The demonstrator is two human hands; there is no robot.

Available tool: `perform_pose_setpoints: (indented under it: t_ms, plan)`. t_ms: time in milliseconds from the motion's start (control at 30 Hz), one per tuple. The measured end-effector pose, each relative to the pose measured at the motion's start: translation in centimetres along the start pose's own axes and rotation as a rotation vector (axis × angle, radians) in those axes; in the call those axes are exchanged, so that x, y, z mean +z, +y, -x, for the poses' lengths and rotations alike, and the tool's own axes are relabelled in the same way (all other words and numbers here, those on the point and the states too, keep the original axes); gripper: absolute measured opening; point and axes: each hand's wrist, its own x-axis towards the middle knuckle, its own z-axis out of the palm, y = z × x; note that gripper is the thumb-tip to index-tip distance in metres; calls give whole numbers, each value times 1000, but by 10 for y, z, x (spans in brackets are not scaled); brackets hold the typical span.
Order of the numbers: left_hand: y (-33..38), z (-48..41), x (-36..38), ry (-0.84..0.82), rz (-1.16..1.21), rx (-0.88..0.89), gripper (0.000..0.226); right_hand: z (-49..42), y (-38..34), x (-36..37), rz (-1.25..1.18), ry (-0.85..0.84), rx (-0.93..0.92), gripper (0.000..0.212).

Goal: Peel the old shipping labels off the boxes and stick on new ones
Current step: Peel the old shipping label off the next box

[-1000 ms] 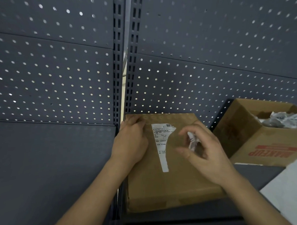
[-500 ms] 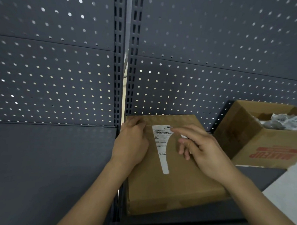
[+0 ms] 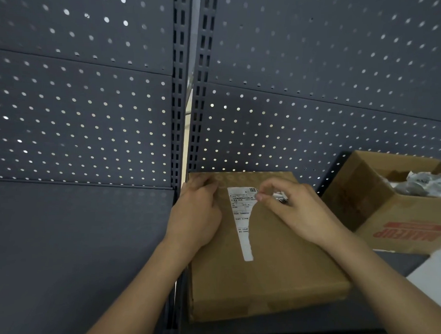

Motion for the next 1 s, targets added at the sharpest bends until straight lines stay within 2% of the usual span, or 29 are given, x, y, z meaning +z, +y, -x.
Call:
perform_pose_setpoints:
  t_ms: [133, 267, 367, 500, 600, 833, 1000]
  plan:
    - [-4, -1, 2, 4, -10, 22, 45, -30, -1, 2, 205, -89, -94, 16]
    - [-6, -1, 3, 15, -2, 52, 46, -57, -4, 13, 308, -133, -121, 23]
    - [-9, -2, 3, 12, 26, 64, 48, -64, -13, 17, 414, -190, -187, 20]
    - [-10, -2, 4, 14, 39, 71, 50, -64, -10, 26, 352, -170, -234, 20]
    - [-10, -3, 4, 15, 40, 60, 52, -64, -2, 31, 423, -140, -257, 18]
    - [-11, -4, 6, 17, 31, 62, 54, -65, -2, 35, 295, -136, -243, 16]
    - [-10, -3, 6, 14, 25, 41, 52, -65, -1, 37, 317, -113, -244, 18]
